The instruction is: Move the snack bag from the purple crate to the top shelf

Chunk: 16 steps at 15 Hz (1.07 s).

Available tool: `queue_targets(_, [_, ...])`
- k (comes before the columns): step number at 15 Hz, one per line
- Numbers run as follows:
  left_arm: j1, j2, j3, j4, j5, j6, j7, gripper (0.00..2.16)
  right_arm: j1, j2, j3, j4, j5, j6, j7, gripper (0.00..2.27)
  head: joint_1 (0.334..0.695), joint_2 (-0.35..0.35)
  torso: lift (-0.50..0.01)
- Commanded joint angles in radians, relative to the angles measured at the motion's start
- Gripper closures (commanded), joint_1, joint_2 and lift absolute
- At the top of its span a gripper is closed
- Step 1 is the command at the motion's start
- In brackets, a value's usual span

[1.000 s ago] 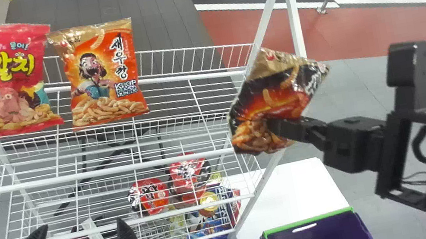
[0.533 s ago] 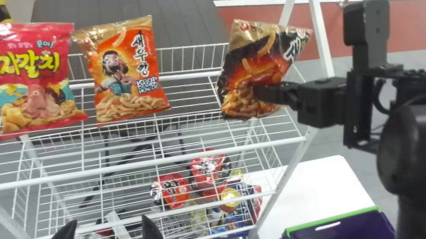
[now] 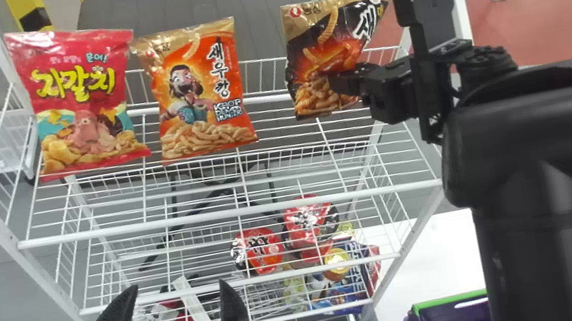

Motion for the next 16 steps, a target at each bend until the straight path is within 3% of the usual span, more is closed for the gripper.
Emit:
queue_targets(1, [-0.003, 0.002, 0.004, 0.001, 0.006, 0.0, -0.002, 0.08, -0.031, 0.001, 0.019, 0.105, -0.002, -0.081, -0.031, 1.89, 0.695, -0.175, 0.008])
queue_targets(8, [-0.013, 0.015, 0.013, 0.001, 0.024, 0.0, -0.003, 0.08, -0.097, 0.001, 0.076, 0.318, -0.022, -0.121, -0.185, 1.89, 0.695, -0.145, 0.008])
queue_targets(16, [-0.017, 0.021, 0.01, 0.001, 0.035, -0.006, -0.002, 0.08, -0.106, 0.001, 0.107, 0.413, -0.092, -0.158, -0.292, 1.89, 0.695, -0.134, 0.008])
